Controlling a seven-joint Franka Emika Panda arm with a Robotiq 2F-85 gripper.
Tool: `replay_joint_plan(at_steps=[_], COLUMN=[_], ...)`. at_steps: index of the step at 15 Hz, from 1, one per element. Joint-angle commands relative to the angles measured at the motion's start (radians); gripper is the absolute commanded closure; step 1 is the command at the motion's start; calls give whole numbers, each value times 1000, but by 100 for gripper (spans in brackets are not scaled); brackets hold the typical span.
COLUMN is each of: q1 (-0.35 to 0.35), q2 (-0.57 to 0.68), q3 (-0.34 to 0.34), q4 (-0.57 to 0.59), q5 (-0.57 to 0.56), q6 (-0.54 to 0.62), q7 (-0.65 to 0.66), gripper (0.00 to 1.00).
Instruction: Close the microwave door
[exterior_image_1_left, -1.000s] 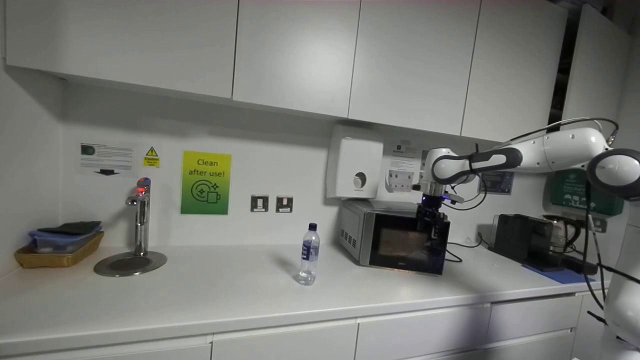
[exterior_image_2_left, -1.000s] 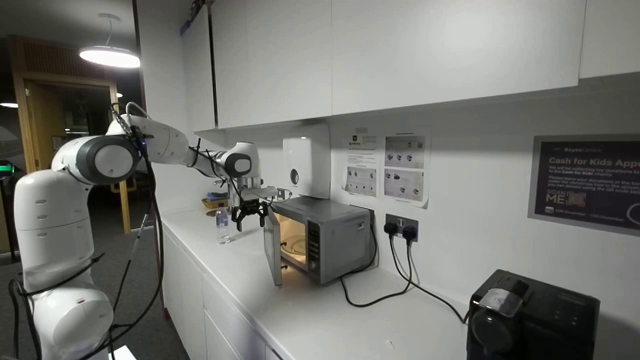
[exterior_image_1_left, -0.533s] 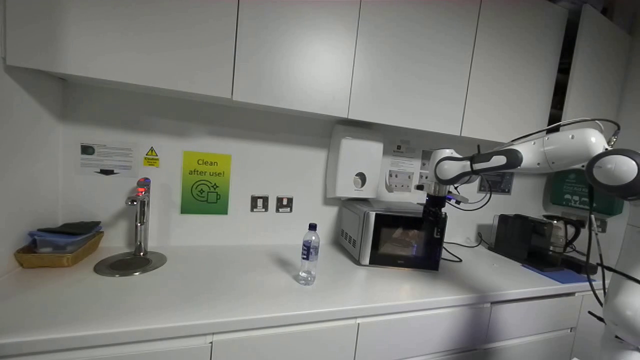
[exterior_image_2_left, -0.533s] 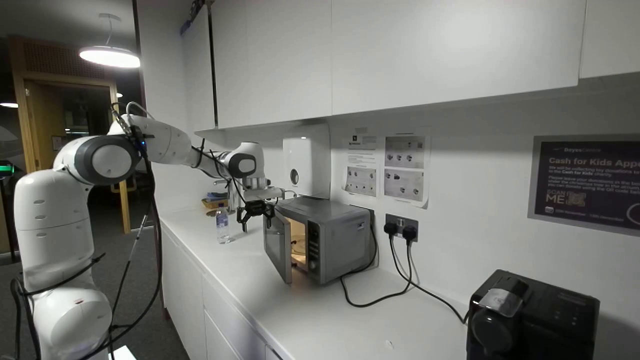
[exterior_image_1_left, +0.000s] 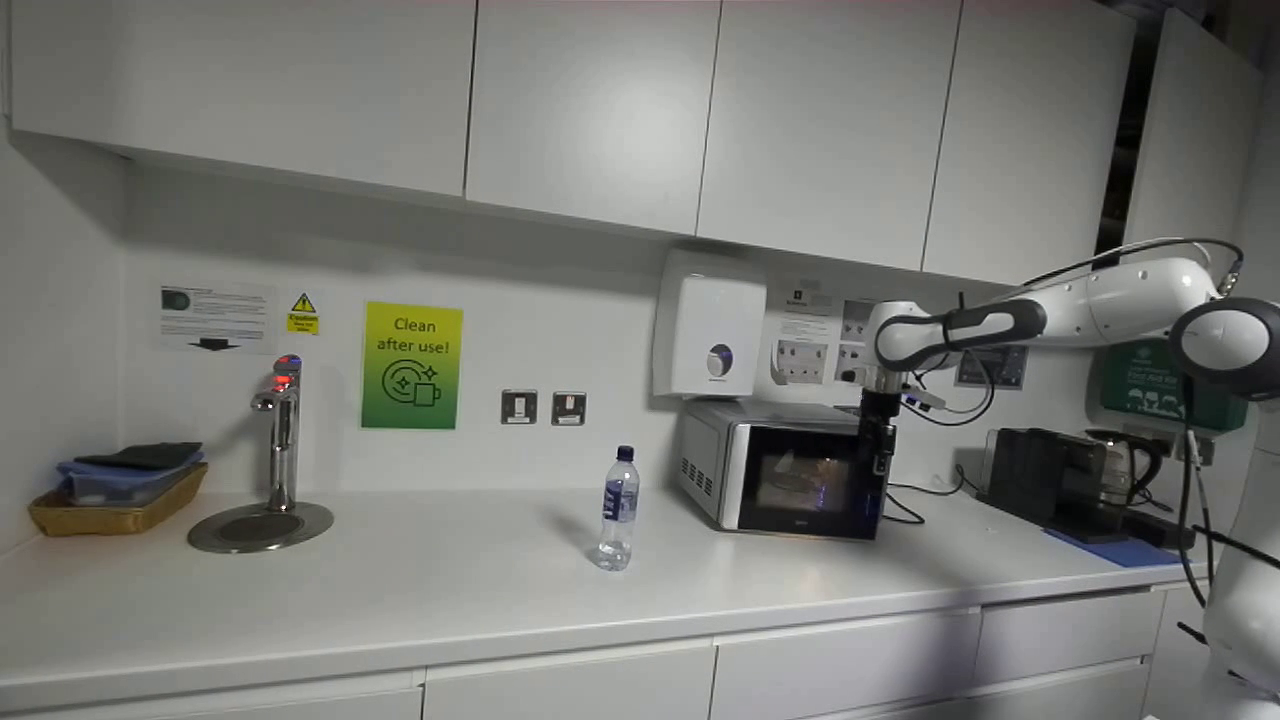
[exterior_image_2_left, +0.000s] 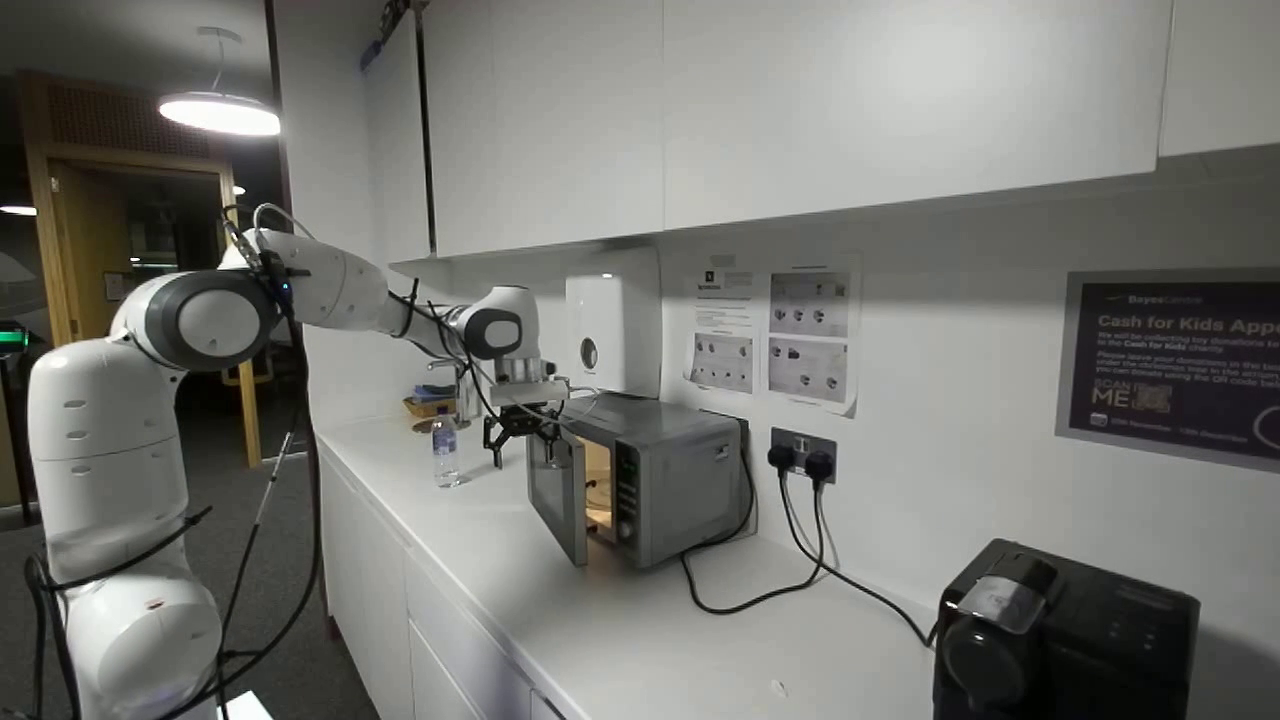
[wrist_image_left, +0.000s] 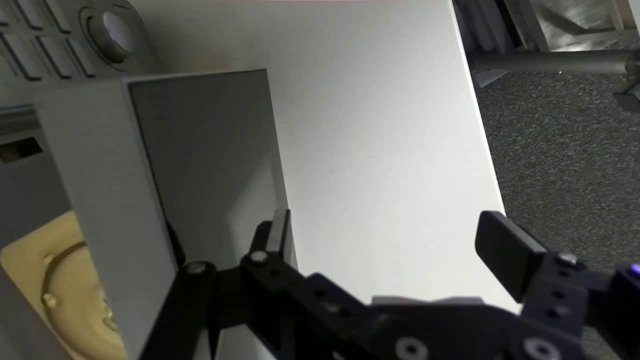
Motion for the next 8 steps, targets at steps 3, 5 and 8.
replay_joint_plan(at_steps=[3, 5, 8], q1=[-29, -36, -46], q2=[-29, -28, -23], q3=[-23, -30, -39], q4=[-38, -37, -33], q5=[-14, -16, -21], q6=[48, 53, 72], q7=[83, 103, 152], gripper=[0, 0, 0])
